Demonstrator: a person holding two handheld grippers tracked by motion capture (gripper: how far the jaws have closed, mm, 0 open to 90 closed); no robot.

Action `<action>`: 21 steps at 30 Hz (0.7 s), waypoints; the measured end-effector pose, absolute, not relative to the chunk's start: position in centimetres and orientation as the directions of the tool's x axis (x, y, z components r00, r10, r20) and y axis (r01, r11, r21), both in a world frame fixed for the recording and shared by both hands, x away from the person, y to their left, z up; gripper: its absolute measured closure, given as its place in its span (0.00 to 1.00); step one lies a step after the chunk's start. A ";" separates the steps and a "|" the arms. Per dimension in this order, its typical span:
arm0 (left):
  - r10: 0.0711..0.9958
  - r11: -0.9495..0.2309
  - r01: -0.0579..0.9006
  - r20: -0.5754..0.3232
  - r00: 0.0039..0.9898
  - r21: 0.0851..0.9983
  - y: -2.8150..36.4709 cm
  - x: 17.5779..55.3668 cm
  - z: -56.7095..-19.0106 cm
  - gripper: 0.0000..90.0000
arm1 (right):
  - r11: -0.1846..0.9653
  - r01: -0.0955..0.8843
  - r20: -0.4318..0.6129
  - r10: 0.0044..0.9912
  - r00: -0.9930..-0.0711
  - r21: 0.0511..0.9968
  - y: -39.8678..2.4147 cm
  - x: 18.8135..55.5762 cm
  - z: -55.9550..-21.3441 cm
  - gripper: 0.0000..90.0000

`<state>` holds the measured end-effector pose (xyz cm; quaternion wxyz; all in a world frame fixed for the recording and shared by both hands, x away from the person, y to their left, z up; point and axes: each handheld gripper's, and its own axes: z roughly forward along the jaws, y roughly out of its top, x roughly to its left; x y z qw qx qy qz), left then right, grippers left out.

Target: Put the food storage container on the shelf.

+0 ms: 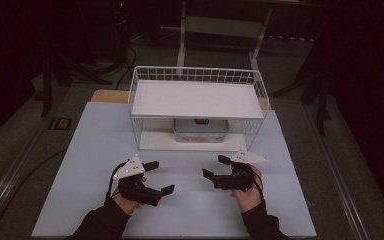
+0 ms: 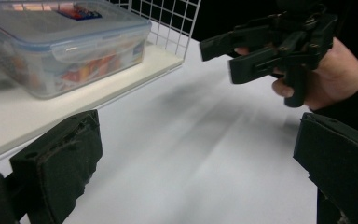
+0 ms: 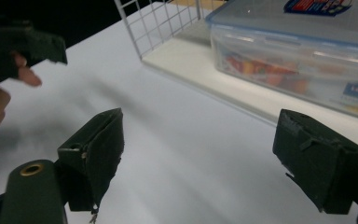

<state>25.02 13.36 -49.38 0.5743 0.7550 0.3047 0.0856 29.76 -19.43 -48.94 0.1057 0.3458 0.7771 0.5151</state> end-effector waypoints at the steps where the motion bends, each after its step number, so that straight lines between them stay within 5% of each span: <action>1: 0.556 -0.152 0.364 -0.225 0.800 0.919 13.5 24.9 -49.4 0.02 | 0.226 0.429 0.197 0.643 -0.740 0.874 -19.7 29.5 -49.0 0.18; 21: 0.547 -0.181 0.368 -0.218 0.808 0.912 17.0 23.5 -50.1 0.02 | 0.213 0.430 0.196 0.659 -0.726 0.877 -24.8 26.1 -49.2 0.18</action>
